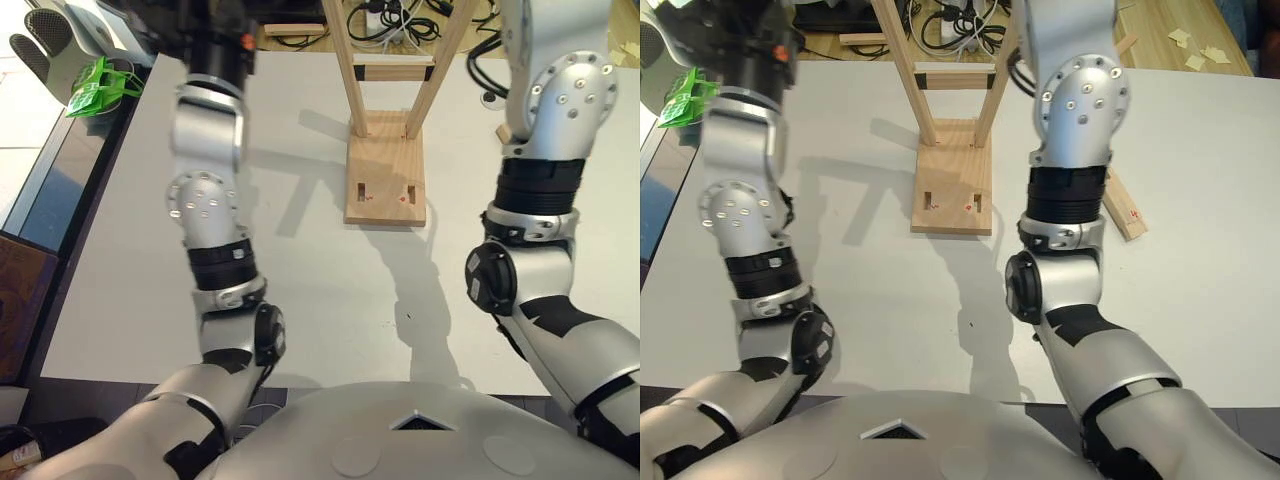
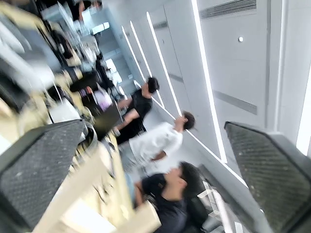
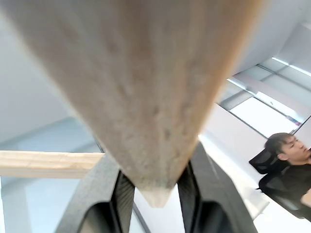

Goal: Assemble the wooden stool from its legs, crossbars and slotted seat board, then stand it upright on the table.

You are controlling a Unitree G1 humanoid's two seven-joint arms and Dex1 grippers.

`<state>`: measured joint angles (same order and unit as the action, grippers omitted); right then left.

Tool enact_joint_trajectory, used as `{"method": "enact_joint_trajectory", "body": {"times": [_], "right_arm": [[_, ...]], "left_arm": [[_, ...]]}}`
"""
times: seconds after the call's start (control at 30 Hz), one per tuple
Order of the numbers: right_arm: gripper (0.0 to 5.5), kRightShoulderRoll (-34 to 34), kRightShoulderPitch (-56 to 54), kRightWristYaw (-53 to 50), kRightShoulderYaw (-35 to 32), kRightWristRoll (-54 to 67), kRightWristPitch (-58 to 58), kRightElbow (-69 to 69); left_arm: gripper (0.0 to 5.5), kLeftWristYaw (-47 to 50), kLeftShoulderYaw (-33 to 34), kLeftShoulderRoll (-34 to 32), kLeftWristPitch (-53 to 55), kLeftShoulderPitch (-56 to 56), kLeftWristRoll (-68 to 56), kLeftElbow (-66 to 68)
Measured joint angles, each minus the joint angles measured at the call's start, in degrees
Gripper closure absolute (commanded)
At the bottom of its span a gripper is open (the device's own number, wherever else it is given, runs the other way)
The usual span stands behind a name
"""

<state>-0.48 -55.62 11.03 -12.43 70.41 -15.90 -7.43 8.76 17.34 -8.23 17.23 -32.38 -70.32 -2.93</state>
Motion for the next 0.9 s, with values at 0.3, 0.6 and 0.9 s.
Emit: {"method": "enact_joint_trajectory", "body": {"times": [0.3,0.6,0.9], "right_arm": [[4.47,-21.23,1.91,26.51,5.95,-14.76,-13.47,-2.63],[4.47,-31.8,-0.45,51.08,13.53,-29.96,-14.45,-11.67],[4.47,-31.67,-1.63,62.07,17.01,-37.5,-13.09,-12.67]], "left_arm": [[0.1,-38.05,-3.64,-27.37,7.41,-19.59,16.79,19.62],[0.1,-72.9,-17.58,-33.97,2.06,-47.2,40.97,50.65],[0.1,-86.6,-19.83,-27.66,0.55,-52.01,48.58,57.89]]}}
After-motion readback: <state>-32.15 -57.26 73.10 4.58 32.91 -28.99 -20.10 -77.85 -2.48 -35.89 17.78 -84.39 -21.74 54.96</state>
